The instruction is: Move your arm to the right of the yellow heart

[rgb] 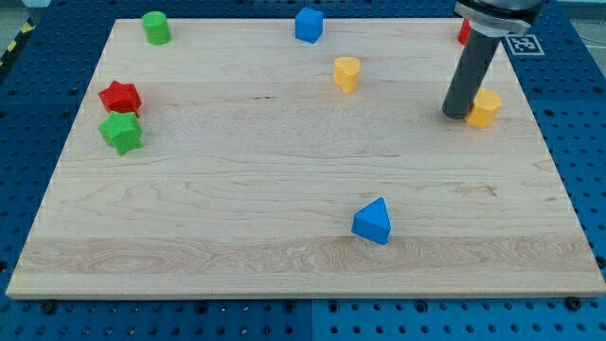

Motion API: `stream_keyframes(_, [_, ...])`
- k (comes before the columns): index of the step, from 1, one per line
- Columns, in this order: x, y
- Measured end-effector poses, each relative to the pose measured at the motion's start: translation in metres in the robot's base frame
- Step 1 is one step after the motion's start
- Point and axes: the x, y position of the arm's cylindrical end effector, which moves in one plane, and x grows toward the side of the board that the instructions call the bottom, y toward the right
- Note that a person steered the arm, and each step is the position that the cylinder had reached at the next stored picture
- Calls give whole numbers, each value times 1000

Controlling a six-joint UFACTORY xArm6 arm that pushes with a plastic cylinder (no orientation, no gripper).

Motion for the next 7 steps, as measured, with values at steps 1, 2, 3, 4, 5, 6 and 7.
stream_keyframes(1, [3,12])
stream_keyframes(2, [3,26])
stream_keyframes(3, [3,30])
stream_keyframes(4, [-13,30])
stream_keyframes(5, [-44,26])
stream_keyframes(6, [-44,-24])
stream_keyframes(7, [-50,-69])
